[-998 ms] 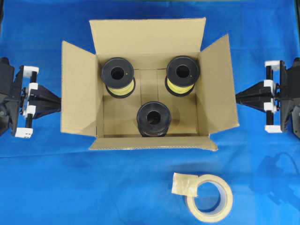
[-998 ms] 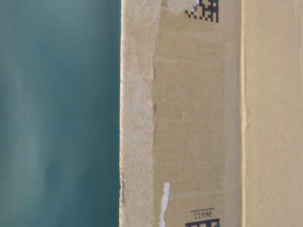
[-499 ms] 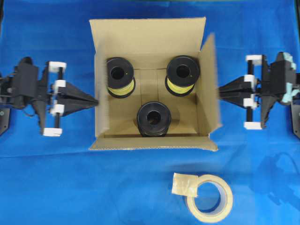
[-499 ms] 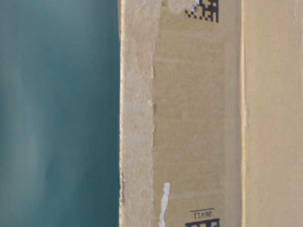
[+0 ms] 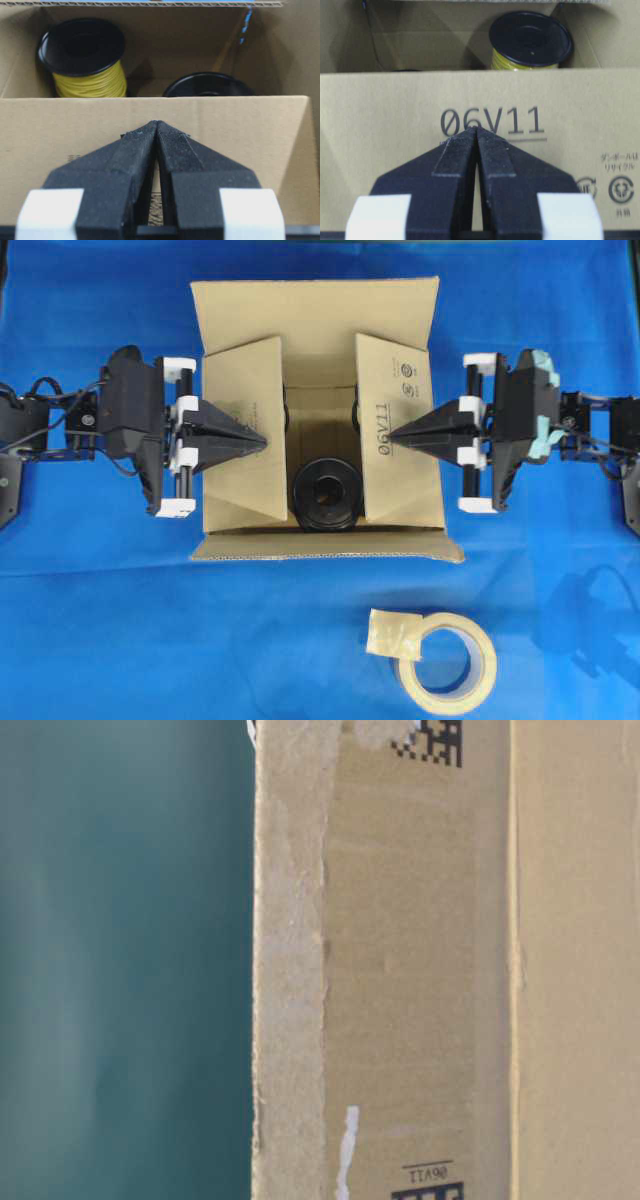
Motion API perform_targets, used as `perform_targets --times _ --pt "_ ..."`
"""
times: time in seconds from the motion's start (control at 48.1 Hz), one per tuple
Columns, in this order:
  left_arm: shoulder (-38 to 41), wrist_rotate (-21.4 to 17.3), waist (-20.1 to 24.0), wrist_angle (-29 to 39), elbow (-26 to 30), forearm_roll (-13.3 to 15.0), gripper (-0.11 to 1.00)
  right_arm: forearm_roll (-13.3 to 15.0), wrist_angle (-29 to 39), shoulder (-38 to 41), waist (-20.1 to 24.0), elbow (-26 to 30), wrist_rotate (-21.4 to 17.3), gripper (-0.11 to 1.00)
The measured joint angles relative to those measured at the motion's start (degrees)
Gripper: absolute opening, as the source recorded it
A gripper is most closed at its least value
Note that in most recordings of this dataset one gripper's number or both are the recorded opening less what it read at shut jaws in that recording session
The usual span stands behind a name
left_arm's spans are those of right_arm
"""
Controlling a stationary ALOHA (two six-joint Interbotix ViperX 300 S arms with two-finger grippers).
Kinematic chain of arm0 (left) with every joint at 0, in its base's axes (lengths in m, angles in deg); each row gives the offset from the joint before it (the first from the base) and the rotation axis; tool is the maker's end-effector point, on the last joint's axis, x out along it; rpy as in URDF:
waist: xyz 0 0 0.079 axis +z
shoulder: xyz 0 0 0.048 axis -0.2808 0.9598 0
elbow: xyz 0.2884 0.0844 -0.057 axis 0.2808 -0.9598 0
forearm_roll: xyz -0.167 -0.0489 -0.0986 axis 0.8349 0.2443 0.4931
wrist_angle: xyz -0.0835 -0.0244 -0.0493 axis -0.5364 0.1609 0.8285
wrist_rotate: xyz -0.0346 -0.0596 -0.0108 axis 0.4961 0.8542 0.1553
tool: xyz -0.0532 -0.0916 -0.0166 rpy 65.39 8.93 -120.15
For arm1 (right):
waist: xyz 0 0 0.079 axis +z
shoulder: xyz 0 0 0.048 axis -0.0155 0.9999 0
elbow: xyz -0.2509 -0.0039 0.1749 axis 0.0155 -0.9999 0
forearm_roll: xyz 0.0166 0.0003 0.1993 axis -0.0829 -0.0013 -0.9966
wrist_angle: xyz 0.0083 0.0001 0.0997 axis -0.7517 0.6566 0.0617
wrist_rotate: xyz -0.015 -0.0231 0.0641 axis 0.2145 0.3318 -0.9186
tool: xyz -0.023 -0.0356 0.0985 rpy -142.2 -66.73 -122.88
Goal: Close the cardboard box.
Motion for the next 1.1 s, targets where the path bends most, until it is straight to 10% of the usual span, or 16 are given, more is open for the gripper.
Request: perform_targets --times 1.101 --pt "12.0 -1.6 5.0 0.2 9.4 -0.1 0.00 -0.1 -0.4 8.0 0.0 3.3 -0.7 0.00"
